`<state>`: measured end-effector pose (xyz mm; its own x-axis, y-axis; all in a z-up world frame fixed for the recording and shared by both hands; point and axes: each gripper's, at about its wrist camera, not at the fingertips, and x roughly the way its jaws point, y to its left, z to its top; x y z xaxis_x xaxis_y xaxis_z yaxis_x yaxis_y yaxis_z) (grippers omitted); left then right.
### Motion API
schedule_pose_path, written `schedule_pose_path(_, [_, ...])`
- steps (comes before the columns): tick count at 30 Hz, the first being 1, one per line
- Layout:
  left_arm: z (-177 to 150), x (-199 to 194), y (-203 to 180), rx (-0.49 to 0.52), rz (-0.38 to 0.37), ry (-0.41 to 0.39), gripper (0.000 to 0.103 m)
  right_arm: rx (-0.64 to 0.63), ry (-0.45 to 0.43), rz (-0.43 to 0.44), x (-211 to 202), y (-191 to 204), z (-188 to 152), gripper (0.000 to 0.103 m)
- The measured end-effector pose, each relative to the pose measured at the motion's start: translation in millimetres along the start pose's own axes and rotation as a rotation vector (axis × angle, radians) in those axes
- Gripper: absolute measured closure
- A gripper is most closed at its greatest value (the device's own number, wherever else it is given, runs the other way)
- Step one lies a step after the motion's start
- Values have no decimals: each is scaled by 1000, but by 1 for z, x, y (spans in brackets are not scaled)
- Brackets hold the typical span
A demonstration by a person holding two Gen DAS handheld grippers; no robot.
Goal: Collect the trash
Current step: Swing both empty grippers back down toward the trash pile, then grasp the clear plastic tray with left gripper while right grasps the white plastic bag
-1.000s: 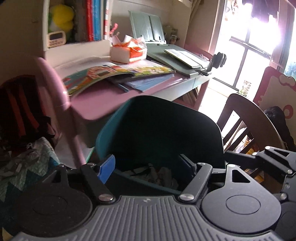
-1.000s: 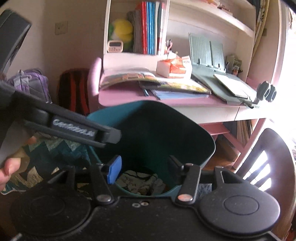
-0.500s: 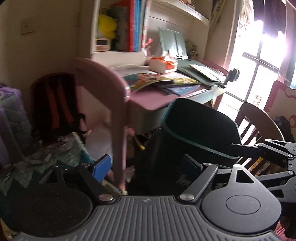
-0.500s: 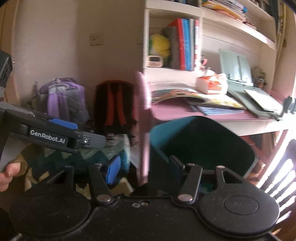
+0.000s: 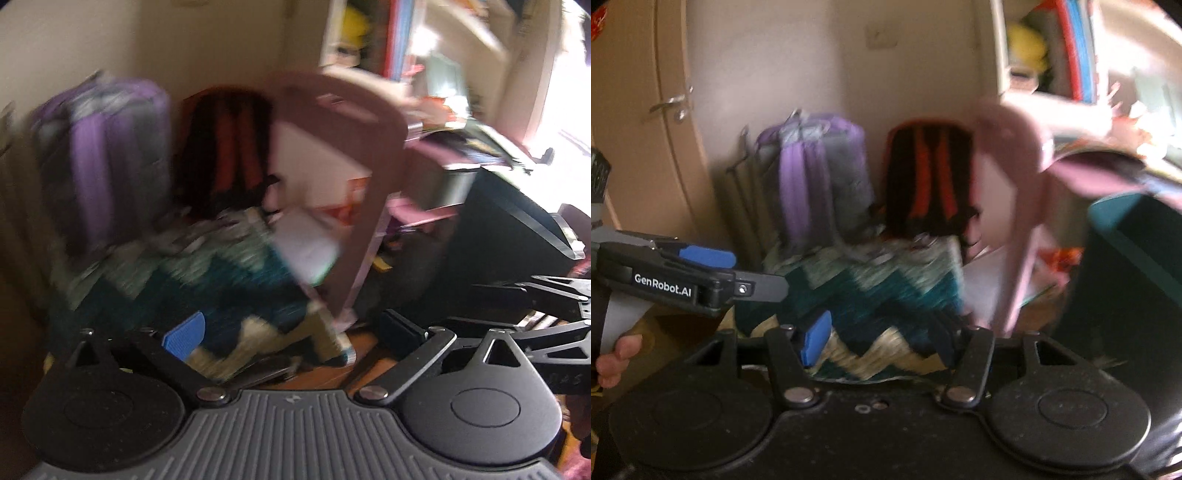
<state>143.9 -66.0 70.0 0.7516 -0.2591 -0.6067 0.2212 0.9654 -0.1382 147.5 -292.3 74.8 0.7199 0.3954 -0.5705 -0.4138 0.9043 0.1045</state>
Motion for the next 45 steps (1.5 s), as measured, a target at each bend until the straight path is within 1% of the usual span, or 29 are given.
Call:
schedule_pose_path(4, [-36,26,53,-89,75,49,1,10,75,50,48,16,-20,44])
schedule_pose_path(7, [-63,45,89,-151,137,71,0,18,129,82,86,29,-38,43])
schedule_pose_path(11, [-99,74,127,-236,191,134,0,37,197,103,137,41,-62,38])
schedule_pose_path(13, [-119,94,145,-320,237,169,0,64,241,107,167,44,-74,37])
schedule_pose_path(15, [-141,113,161,-397,256,213,0,88,280,109,192,46,-87,37])
schedule_pose_path(18, [-173,144,179,-452,317,286,0,94,337,100,234,50,-107,37])
schedule_pose_path(19, [-184,158,186,-470,341,327,0,91,361,89,249,52,-114,37])
schedule_pose_path(22, [-217,188,204,-530,391,410,0,91,419,45,287,51,-134,37])
schedule_pose_path(27, [-272,237,227,-643,447,577,0,144,516,28,354,42,-167,37])
schedule_pose_path(30, [-301,264,239,-713,492,665,0,155,556,15,392,41,-186,37])
schedule_pose_path(34, [-340,298,257,-785,518,767,0,209,587,33,433,36,-210,37])
schedule_pose_path(36, [-364,314,269,-839,540,825,0,223,603,38,452,34,-222,37])
schedule_pose_path(40, [-405,340,287,-944,570,918,0,190,658,18,488,35,-245,37])
schedule_pose_path(42, [-420,352,291,-966,571,946,0,193,684,10,505,33,-254,37])
schedule_pose_path(45, [-438,365,293,-971,577,974,0,196,714,-1,532,35,-267,37])
